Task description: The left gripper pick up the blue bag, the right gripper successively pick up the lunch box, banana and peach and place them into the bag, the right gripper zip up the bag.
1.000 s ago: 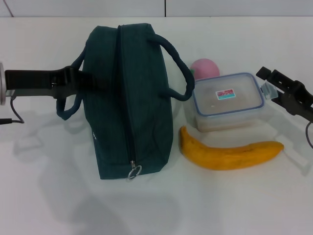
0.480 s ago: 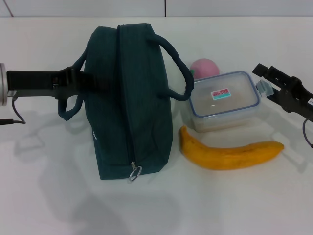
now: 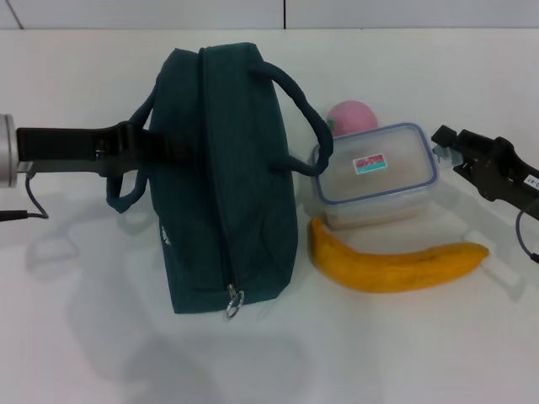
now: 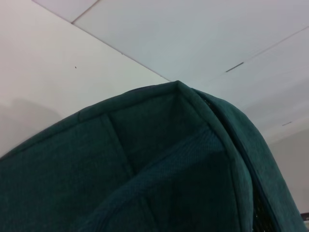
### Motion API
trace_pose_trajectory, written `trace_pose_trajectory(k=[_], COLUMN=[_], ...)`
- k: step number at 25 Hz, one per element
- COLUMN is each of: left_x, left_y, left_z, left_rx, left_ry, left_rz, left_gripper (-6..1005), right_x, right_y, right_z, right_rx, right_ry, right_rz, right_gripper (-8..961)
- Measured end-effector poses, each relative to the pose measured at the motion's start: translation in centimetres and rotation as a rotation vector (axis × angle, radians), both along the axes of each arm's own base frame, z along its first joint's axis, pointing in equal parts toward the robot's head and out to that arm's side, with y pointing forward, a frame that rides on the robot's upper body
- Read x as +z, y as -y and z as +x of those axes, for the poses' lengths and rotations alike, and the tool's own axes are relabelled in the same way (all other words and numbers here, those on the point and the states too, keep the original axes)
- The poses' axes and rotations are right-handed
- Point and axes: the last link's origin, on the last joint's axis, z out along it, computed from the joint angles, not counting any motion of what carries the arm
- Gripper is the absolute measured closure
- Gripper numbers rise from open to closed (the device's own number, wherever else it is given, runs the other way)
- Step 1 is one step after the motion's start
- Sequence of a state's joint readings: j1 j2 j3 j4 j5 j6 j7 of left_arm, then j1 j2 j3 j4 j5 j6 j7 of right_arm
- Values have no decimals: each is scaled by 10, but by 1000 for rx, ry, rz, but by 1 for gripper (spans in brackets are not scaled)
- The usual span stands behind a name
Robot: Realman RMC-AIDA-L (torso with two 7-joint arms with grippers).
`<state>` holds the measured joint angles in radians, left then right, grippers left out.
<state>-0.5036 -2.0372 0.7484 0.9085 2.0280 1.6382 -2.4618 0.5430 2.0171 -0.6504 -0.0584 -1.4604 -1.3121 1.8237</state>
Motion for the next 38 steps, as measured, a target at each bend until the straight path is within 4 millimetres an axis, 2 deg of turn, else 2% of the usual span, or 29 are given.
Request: trace_pose_trajectory(k=[4,6,16,24,38], left_x=[-2,-4,-5,-4,1], left_y=[0,1,3,2,1], left_z=[-2,-3,-8,-6,-2], left_rx=[0,0,-2,-7,-26], left_ry=[4,7,8,13,45], left_rz=[-9,-16,-12,-8,11], left_gripper=[961,961,960,962,962], right_x=[-3,-3,-1,11,23], right_y=[1,1,2,13,30], right_z=[0,0,4,16,25], right_rx=[-3,-9,-48,-89,-122], right_ry=[-1,-3,-35,-87,-191], right_rz=[-18,-22,-17,36,86], right_gripper=[623,840,857,859,859])
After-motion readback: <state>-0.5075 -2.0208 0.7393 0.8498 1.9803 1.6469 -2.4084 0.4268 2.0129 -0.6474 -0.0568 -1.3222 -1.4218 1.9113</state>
